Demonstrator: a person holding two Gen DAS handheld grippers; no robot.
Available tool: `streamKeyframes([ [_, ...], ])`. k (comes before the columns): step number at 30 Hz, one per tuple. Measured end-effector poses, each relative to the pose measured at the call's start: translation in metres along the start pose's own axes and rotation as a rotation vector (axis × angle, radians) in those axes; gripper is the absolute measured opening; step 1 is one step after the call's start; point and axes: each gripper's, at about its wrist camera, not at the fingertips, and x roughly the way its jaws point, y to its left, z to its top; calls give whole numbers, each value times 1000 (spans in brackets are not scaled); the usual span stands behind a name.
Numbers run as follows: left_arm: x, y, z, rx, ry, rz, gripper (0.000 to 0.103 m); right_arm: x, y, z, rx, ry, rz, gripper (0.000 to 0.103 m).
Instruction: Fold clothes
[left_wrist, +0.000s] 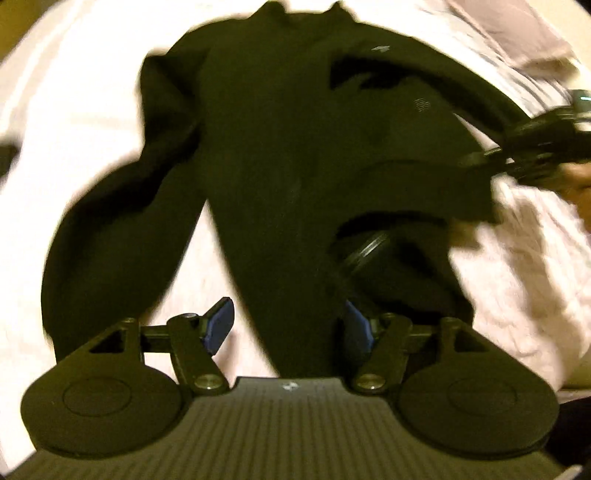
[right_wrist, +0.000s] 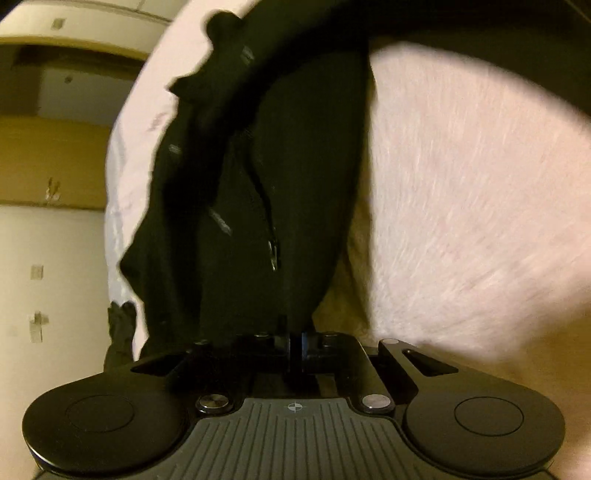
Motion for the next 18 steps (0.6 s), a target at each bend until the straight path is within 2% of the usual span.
streamKeyframes([
  [2,5,9,-7,-65,53,-37,62,-43,4,7,-75,-7,-63,2],
  [6,20,14,-21,-201,121,-127,61,-126,-5,10,-326,7,-403,2],
  [8,30,9,-25,-235,137,-152,61,-147,-23,8,-347,31,-507,2],
  [11,42,-3,-26,-240,151,-161,61,-151,-44,-1,-323,51,-541,2],
  [12,44,-7,-25,-236,155,-164,56,-145,-46,-4,-330,63,-546,2],
  [13,45,-11,-24,-233,158,-168,44,-138,-47,-6,-328,73,-545,2],
  [15,43,-17,-19,-236,166,-198,35,-125,-47,-8,-318,87,-529,2],
  [17,39,-22,-15,-234,172,-195,37,-119,-45,-9,-319,91,-511,2],
  [18,39,-24,-16,-233,180,-191,46,-117,-45,-9,-320,92,-505,2],
])
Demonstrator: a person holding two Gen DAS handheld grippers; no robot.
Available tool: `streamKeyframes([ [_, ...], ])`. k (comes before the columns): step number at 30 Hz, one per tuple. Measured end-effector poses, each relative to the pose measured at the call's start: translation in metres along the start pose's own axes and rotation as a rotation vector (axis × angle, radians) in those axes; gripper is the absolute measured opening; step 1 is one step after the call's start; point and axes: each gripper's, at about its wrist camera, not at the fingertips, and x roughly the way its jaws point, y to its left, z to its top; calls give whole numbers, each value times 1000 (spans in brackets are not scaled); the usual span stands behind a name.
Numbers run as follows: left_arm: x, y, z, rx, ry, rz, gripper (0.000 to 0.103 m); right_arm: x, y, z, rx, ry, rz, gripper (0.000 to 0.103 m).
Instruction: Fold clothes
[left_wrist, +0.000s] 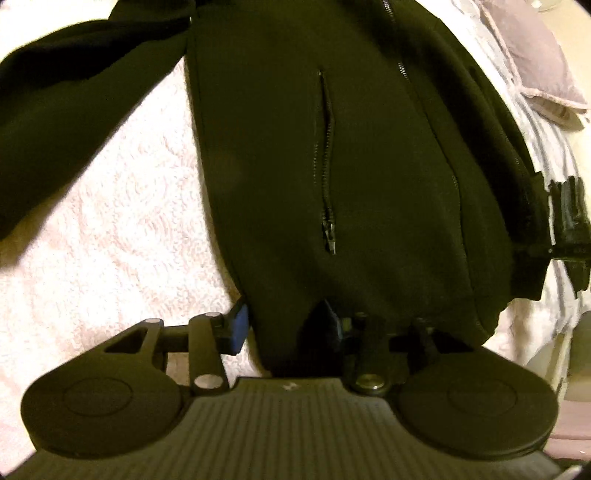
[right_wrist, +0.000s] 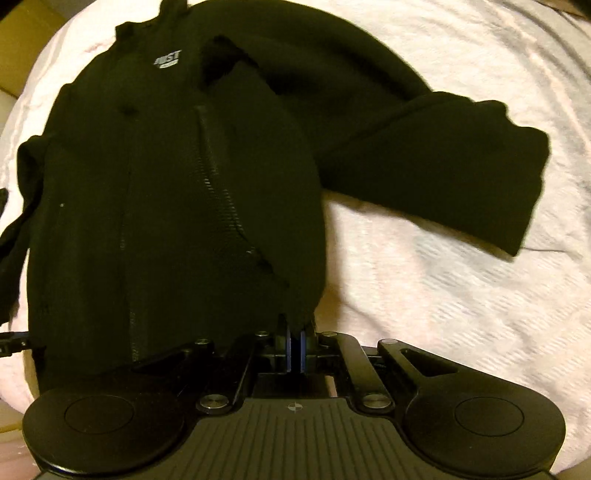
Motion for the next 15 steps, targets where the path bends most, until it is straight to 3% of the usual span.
streamKeyframes([
  [1,0,-2,-1,-1,7,4,51,0,-1,0,2,-1,5,2],
  [5,1,-12,-15,-2,42,-2,51,-2,-13,-1,33,-5,47,3],
  [8,6,-22,-29,0,45,37,50,-4,-34,-10,78,-17,83,4],
  [9,6,-24,-31,-10,36,41,44,-4,-39,-12,98,-21,94,4],
  [10,5,-26,-33,-19,26,45,28,-4,-42,-13,116,-25,102,4],
  [12,-2,-27,-35,-32,6,36,7,-4,-44,-14,134,-30,114,4],
  [15,-31,-26,-37,-18,-26,7,5,-1,-38,-6,61,10,129,4],
])
